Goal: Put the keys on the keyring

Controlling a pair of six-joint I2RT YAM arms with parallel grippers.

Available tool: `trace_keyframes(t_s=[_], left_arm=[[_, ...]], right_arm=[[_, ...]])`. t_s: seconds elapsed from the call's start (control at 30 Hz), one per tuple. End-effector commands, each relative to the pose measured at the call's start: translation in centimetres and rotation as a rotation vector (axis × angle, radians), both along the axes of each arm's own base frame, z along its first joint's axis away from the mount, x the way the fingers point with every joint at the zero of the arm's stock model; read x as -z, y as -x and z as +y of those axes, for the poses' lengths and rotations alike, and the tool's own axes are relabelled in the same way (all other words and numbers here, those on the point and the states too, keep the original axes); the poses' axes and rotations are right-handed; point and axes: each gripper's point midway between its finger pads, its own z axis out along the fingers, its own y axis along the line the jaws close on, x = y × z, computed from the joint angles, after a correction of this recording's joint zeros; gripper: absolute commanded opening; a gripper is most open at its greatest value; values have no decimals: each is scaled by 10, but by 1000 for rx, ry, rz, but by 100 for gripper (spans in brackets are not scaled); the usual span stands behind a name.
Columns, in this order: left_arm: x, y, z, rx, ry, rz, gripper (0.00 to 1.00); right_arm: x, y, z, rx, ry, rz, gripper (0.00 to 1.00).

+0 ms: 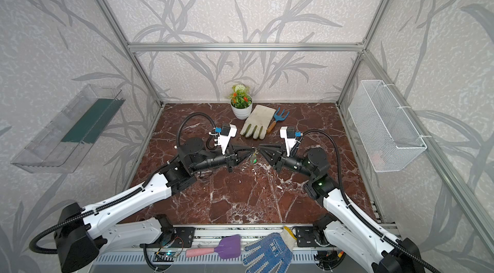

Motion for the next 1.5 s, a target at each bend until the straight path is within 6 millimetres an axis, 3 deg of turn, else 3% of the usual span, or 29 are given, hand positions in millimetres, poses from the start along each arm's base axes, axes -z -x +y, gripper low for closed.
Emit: trace_keyframes(t_s=[0.0, 0.67, 0.8, 1.0, 1.17, 1.47], left_arm=[[-14, 2, 2, -2, 32, -29, 0], [-14, 9, -6, 75, 34, -14, 0], [-12, 11, -9, 94, 26, -3, 0], [-10, 8, -6, 68, 16, -2, 0], [-9, 4, 2, 15, -1, -12, 10], [-9, 6, 11, -11, -43, -30, 18]], right_arm=[[-11, 6, 1, -32, -24, -40, 18], [-12, 13, 11, -131, -27, -48, 13], [-18, 18, 11, -158, -48, -57, 0], [-17, 19, 7, -132, -47, -69, 0], [-11, 15, 1, -89, -28, -69, 0], [-8, 16, -7, -77, 21, -83, 0]])
